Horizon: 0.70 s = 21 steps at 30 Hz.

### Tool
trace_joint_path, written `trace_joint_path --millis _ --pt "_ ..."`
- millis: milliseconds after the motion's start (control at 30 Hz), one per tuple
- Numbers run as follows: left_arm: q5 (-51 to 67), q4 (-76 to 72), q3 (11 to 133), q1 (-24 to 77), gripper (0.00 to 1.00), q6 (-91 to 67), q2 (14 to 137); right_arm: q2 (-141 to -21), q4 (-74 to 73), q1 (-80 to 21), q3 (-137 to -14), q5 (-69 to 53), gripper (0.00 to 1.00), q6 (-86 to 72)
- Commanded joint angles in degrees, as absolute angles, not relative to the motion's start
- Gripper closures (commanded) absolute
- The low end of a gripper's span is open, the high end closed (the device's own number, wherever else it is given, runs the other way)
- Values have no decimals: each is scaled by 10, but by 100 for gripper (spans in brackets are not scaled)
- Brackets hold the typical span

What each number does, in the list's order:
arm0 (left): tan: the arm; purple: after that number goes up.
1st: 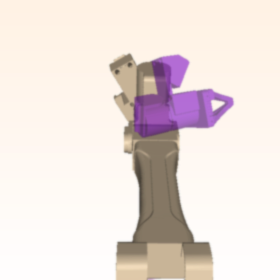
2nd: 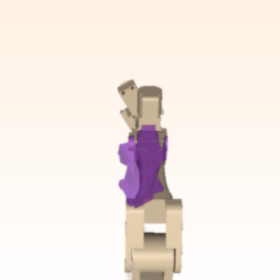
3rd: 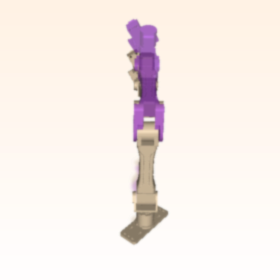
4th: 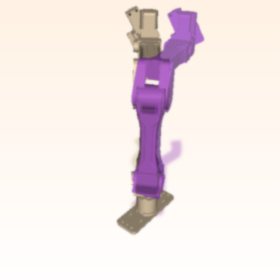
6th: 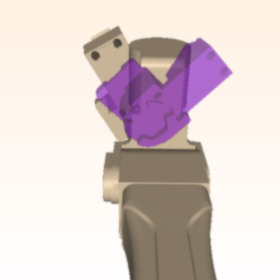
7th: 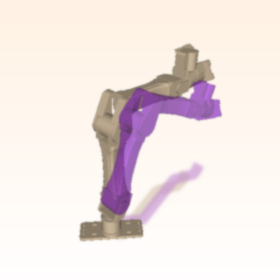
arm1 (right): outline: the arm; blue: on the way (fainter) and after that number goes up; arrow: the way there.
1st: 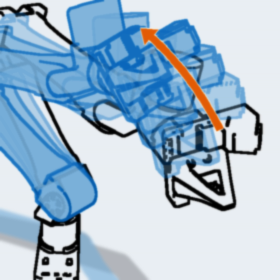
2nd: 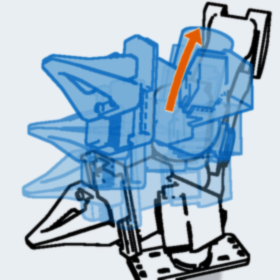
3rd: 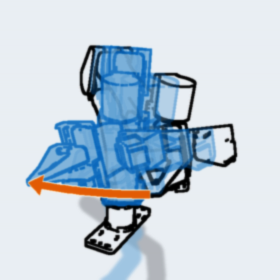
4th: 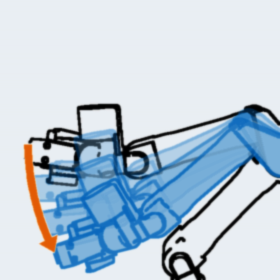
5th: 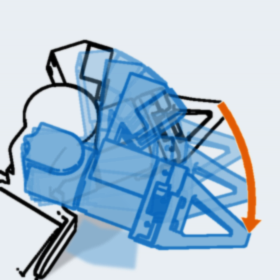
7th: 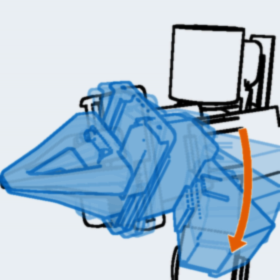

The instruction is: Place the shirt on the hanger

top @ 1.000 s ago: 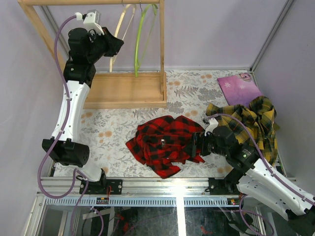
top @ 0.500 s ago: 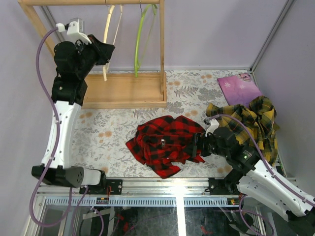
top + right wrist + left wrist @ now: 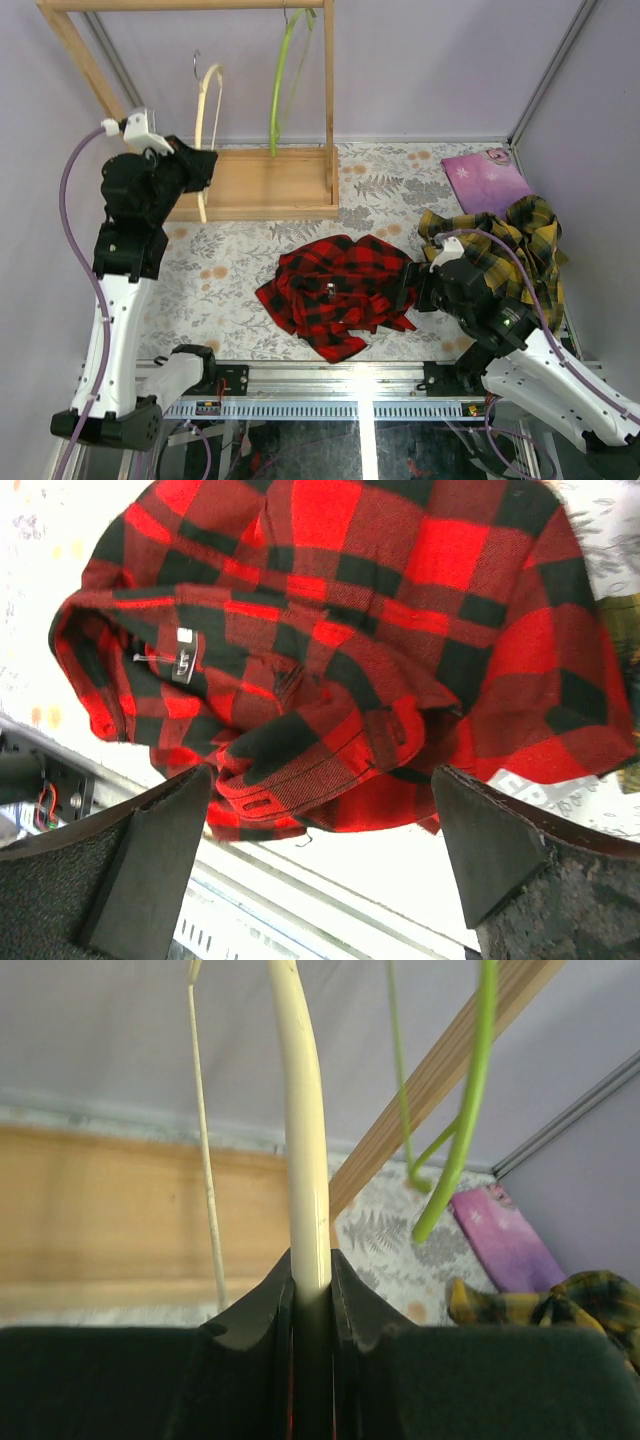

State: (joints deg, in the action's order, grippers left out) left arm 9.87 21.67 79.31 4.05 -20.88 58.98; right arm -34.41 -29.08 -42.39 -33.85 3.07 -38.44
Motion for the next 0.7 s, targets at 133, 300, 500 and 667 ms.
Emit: trace_joint_path --millis 133,300,500,667 --pt "110 283 670 39 100 -239 476 -316 -283 -424 -367 110 1 -423" --pt "135 338 635 40 100 -252 432 -312 -249 -424 -374 66 1 -394" --pt "150 385 582 59 100 -268 378 -317 -250 -424 -381 23 1 -385" --pt "176 385 535 80 100 -279 340 -315 -212 -425 -374 -42 1 -382"
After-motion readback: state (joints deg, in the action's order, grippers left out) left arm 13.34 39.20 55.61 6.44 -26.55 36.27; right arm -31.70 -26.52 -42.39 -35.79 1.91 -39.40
